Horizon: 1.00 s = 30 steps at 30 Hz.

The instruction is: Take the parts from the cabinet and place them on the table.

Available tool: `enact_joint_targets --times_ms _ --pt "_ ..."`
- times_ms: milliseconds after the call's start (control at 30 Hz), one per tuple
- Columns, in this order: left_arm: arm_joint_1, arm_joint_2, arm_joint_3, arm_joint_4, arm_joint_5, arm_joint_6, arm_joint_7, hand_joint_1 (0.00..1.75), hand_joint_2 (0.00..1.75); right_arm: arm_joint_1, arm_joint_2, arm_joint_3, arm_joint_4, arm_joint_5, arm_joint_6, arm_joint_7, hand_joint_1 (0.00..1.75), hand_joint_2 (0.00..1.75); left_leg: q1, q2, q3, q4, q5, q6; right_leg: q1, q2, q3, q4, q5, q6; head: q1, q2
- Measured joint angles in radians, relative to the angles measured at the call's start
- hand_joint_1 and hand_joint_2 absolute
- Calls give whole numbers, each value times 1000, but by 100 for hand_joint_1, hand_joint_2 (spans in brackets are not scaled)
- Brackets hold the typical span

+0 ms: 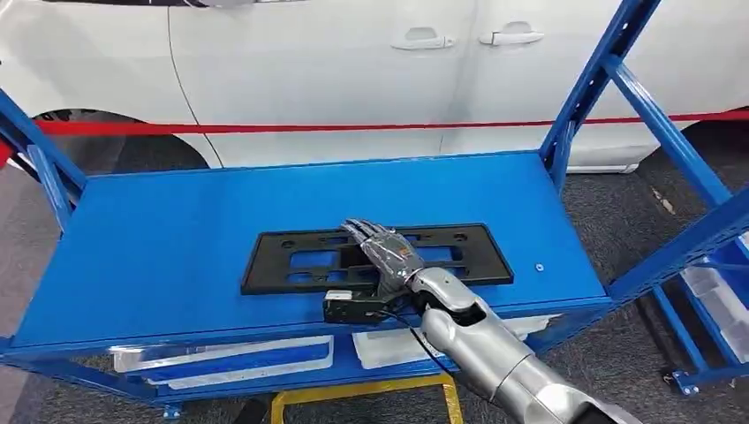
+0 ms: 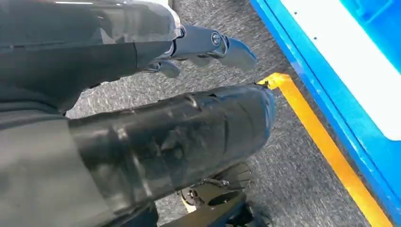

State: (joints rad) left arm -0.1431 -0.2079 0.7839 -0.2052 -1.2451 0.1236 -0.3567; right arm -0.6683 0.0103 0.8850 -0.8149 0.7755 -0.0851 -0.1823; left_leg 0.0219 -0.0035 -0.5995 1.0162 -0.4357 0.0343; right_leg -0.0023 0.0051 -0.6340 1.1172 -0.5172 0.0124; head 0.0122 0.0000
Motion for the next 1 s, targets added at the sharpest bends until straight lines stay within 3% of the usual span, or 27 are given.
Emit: enact_joint_targets --times_ms 67,100,133,167,233,267,300,400,467,500,567,600,633,667,767,800,833,867,900,933,967,1000 --pt "1 0 0 0 0 0 0 0 0 2 -6 -1 7 6 0 6 0 175 -1 1 -1 1 -1 1 -4 0 -75 161 -73 9 0 0" --pt "2 0 0 0 0 0 0 0 0 4 -9 -1 10 8 0 6 0 175 -1 1 -2 1 -1 1 -6 0 -101 214 -85 11 0 0" --pt "3 0 0 0 0 0 0 0 0 5 -11 -1 13 9 0 7 0 175 -1 0 -2 1 -1 1 -7 0 -106 221 -74 12 0 0" --pt "3 0 0 0 0 0 0 0 0 5 -14 -1 16 10 0 7 0 175 -1 -1 -1 3 -1 1 -10 0 -88 181 -40 12 0 0" --pt "2 0 0 0 0 0 0 0 0 1 -15 -3 18 11 -1 7 0 175 0 -1 1 6 -4 -4 -11 -1 -2 5 54 7 0 0" --pt "2 0 0 0 0 0 0 0 0 -1 -15 -3 18 11 -1 7 0 175 0 -1 1 6 -6 -7 -11 -2 27 -66 65 3 0 0" --pt "0 0 0 0 0 0 0 0 0 -3 -15 -3 19 11 -1 7 0 175 -7 -2 -4 10 -6 -14 -3 -2 35 -81 57 0 0 0" --pt "1 0 0 0 0 0 0 0 0 -3 -17 -4 22 11 -1 8 0 175 -6 -2 -2 1 1 -30 1 0 31 -78 60 -13 -2 0" --pt "1 0 0 0 0 0 0 0 0 -5 -17 -4 22 11 -1 8 0 175 -3 -1 -8 18 -17 -40 -10 -3 40 -95 71 -30 -2 0" --pt "0 0 0 0 0 0 0 0 0 -8 -17 -4 22 11 -1 8 0 175 -3 -1 -29 66 -52 -42 -10 -3 40 -97 72 -38 -2 0" --pt "1 0 0 0 0 0 0 0 0 -6 -17 -4 22 11 -1 8 0 175 -2 -1 -102 227 -129 -48 -8 -4 38 -96 71 -40 -2 0" --pt "2 0 0 0 0 0 0 0 0 -5 -17 -4 24 11 -1 8 0 175 -2 -1 -135 297 -150 -49 -6 -4 37 -94 71 -41 -2 0" --pt "4 0 0 0 0 0 0 0 0 -4 -17 -4 25 11 -1 8 0 175 -2 -1 -143 315 -145 -49 -5 -4 37 -92 70 -42 -2 0" --pt "4 0 0 0 0 0 0 0 0 -3 -17 -4 26 11 -1 8 0 175 -2 -1 -130 286 -117 -47 -4 -4 37 -91 70 -42 -2 0" --pt "2 1 0 0 0 2 1 0 0 -6 -17 -4 26 17 -3 11 0 175 -3 -1 -7 38 0 -32 -2 -1 40 -86 66 -37 -2 0" --pt "1 2 0 0 0 2 3 0 0 -7 -17 -4 26 22 -5 17 0 175 -10 -1 10 9 -16 -28 6 -1 35 -82 64 -32 -2 0" --pt "0 2 0 0 1 3 3 0 0 -7 -18 -5 29 30 -8 22 2 175 -11 -2 5 8 -13 -26 4 1 32 -83 66 -28 -1 0" --pt "1 2 0 0 2 3 3 0 0 -6 -17 -5 31 37 -13 25 26 175 -13 -3 4 7 -12 -25 3 0 32 -83 67 -24 -2 0" --pt "3 2 0 0 4 3 3 0 0 -6 -18 -6 33 44 -21 29 84 175 -14 -3 3 7 -11 -21 1 0 33 -87 69 -20 -1 0" --pt "3 2 0 0 6 3 3 0 0 -7 -18 -8 35 53 -32 32 131 175 -6 -3 6 -2 -5 -13 6 0 35 -88 69 -12 -2 0" --pt "2 2 0 0 8 3 3 0 0 -6 -18 -11 38 58 -43 35 166 175 -3 0 11 -10 -1 -7 0 0 33 -77 58 -7 -2 0" --pt "1 2 0 0 8 3 3 0 0 -7 -19 -16 40 64 -53 37 168 175 -3 0 12 -11 1 -2 -1 -1 19 -48 34 -2 0 0"
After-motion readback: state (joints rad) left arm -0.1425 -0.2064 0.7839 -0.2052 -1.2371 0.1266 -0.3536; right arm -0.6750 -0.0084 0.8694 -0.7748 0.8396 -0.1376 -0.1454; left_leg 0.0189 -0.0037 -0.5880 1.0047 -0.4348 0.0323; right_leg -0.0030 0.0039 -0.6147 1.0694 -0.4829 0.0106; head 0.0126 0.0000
